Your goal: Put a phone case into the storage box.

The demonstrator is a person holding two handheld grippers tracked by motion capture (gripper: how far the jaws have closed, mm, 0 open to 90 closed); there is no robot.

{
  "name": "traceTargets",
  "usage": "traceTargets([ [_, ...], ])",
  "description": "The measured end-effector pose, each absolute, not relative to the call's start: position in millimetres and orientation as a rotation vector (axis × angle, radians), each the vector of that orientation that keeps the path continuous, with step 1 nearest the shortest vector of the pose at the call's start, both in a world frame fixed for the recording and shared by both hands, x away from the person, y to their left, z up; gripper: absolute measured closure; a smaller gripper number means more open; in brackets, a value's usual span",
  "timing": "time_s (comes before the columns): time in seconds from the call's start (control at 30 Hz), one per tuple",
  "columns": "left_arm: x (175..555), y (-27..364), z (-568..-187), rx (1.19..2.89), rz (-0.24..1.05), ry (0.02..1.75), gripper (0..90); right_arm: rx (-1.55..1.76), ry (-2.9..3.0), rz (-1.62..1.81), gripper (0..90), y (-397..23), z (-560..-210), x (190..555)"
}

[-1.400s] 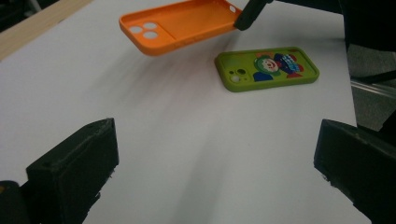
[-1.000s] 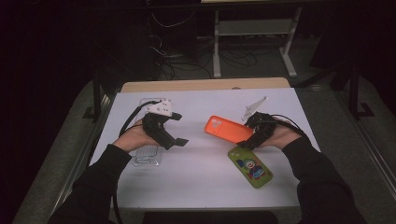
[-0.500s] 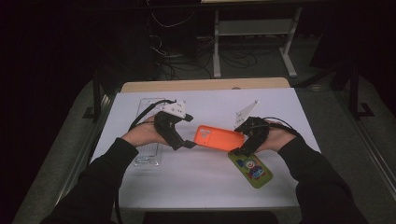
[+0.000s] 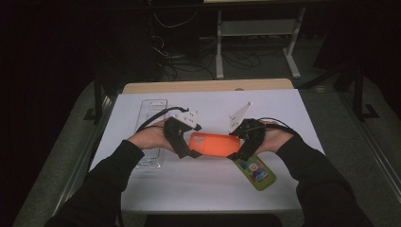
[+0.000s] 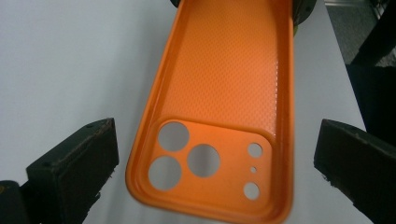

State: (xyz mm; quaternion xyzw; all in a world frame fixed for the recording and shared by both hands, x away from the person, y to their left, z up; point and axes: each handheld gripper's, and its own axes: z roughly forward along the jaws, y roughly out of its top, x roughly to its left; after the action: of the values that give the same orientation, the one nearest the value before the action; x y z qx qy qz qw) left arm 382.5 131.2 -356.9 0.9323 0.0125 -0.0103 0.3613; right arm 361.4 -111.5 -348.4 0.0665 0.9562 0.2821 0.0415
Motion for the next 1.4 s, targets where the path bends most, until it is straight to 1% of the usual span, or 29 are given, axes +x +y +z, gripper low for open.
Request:
traceTargets([
  [0.23, 380.1, 125.2, -363.4, 2.450, -0.073, 0.010, 0.0, 0.164, 2.927, 0.881, 15.3, -103.6, -343.8, 360.0],
  [0.47, 379.0, 121.9, -367.8, 2.482, -0.073, 0.001, 0.0, 0.146, 2.925, 0.883, 15.3, -100.0, -341.9, 359.6],
  [0.8, 380.5, 122.1, -368.2, 2.486, -0.073, 0.014, 11.4, 0.152, 2.936, 0.873, 15.2, -100.1, -342.8, 360.1],
  [1.2, 377.5, 120.7, -368.7, 2.497, -0.070, -0.001, 14.3, 0.135, 2.951, 0.874, 14.8, -100.9, -345.1, 361.8],
  [1.4, 375.4, 120.5, -370.3, 2.489, -0.082, 0.038, 15.1, 0.194, 2.957, 0.917, 12.1, -103.2, -348.7, 360.7],
])
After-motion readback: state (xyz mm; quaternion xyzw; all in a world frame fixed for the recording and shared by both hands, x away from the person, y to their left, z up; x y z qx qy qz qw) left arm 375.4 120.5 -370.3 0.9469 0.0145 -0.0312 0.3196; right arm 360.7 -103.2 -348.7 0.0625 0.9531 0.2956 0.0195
